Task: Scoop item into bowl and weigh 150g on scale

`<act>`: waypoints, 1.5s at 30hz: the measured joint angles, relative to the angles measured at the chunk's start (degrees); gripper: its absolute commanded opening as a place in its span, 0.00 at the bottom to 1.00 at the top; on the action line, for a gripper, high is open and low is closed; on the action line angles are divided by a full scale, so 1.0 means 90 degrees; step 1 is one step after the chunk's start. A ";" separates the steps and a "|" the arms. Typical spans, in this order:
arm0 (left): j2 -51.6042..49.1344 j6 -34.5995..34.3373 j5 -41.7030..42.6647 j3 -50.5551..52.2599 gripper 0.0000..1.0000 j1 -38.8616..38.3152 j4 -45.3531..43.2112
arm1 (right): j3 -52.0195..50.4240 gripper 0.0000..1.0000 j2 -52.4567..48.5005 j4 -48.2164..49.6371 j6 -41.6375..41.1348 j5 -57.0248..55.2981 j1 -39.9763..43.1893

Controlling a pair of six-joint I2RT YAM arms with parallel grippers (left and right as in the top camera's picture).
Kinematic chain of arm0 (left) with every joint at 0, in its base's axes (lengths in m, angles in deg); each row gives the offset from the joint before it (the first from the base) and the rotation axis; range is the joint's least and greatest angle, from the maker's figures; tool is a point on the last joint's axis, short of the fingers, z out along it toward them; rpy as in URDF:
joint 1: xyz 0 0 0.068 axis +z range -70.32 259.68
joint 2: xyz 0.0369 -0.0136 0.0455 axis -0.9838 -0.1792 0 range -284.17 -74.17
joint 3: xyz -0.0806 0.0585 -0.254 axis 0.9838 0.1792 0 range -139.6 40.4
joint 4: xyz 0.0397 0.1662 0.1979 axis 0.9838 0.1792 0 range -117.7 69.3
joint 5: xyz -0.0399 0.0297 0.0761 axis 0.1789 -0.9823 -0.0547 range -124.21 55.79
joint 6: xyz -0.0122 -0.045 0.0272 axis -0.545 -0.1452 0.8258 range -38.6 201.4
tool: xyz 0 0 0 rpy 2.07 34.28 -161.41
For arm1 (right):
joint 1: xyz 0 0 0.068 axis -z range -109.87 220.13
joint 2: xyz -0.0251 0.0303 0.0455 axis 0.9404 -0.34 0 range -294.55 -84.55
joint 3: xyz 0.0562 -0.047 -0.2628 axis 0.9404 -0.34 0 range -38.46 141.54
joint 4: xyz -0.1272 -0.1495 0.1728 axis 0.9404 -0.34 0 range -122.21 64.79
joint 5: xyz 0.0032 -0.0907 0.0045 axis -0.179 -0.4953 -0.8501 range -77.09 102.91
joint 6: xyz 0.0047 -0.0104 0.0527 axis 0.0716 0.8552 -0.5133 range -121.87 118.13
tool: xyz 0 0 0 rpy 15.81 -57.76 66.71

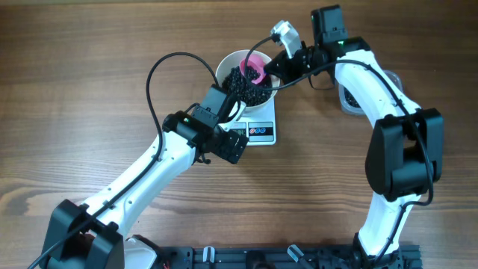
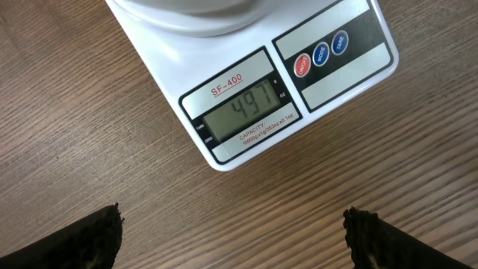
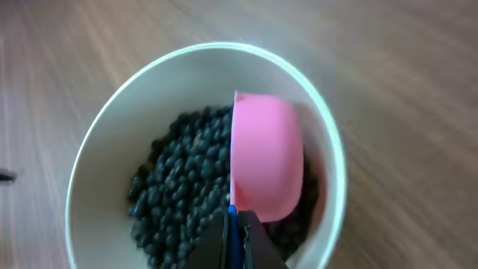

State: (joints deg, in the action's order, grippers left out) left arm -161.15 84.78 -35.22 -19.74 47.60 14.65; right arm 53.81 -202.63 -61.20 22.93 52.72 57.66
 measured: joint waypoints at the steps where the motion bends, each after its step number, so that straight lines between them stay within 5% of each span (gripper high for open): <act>1: 0.0000 0.0000 0.0000 0.0000 1.00 0.0000 0.0000 | 0.0029 0.04 0.0000 -0.0177 0.0194 0.0019 -0.0017; 8: 0.0000 -0.0002 0.0000 0.0000 1.00 0.0000 0.0000 | 0.0039 0.04 0.0000 -0.0391 0.1241 0.0155 -0.0058; 22: 0.0000 0.0000 0.0000 0.0000 1.00 0.0000 0.0000 | 0.0002 0.04 -0.0109 -0.0872 0.1241 0.1307 0.0248; 35: 0.0000 -0.0002 0.0000 0.0000 1.00 0.0000 0.0000 | 0.0022 0.04 -0.0109 -0.0862 -0.1044 0.2710 0.1107; 45: 0.0000 -0.0002 0.0000 0.0000 1.00 0.0000 0.0000 | 0.1326 0.04 0.0221 -0.0857 -0.1379 0.2378 0.1166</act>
State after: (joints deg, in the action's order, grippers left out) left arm -161.15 84.76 -35.22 -19.74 47.60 14.65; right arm 65.74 -200.65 -68.91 10.51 74.12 68.15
